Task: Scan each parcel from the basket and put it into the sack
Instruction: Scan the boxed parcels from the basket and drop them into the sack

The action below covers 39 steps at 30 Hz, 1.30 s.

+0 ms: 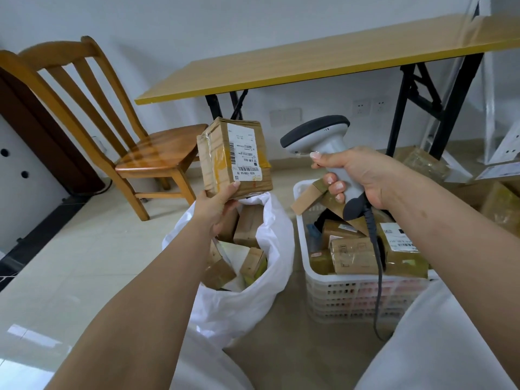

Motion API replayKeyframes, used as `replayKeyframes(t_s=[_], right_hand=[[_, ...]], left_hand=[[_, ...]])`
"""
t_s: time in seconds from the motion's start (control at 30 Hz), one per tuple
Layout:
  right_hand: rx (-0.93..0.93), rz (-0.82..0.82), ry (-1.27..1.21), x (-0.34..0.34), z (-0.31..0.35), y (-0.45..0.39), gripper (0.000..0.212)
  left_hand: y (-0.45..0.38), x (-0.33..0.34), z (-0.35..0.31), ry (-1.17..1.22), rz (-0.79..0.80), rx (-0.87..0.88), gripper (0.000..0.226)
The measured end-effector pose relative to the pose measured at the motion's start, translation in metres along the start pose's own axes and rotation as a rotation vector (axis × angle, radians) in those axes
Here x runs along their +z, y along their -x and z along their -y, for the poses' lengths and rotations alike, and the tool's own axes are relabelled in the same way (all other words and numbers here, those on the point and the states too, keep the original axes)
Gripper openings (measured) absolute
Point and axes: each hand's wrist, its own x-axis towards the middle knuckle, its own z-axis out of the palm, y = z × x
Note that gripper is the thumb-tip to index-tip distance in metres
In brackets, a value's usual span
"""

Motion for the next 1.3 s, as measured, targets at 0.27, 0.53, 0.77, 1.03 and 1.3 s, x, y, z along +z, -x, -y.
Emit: replayKeyframes(t_s=[0.27,0.53,0.77,1.03,1.3], right_hand=[[0.188,0.008,0.024,0.026,-0.039,-0.023,0.035],[0.291,-0.214,0.342,0.064,-0.133,-0.069,0.032],[0.235,-0.395,0.618,0.101,-0.205,-0.105,0.048],[0.309,-0.417,0.723,0.126,-0.234,-0.137,0.04],[0.333,-0.48,0.473,0.106,-0.222,-0.13,0.037]], left_hand=[[-0.007,-0.091,0.019,-0.743,-0.111,-0.079,0.114],[-0.012,-0.103,0.059,-1.072,-0.032,-0.12,0.137],[-0.024,-0.113,0.053,-0.988,-0.064,-0.159,0.132],[-0.03,-0.12,0.039,-0.477,-0.008,-0.453,0.097],[-0.018,-0.123,0.066,-0.719,0.08,-0.511,0.117]])
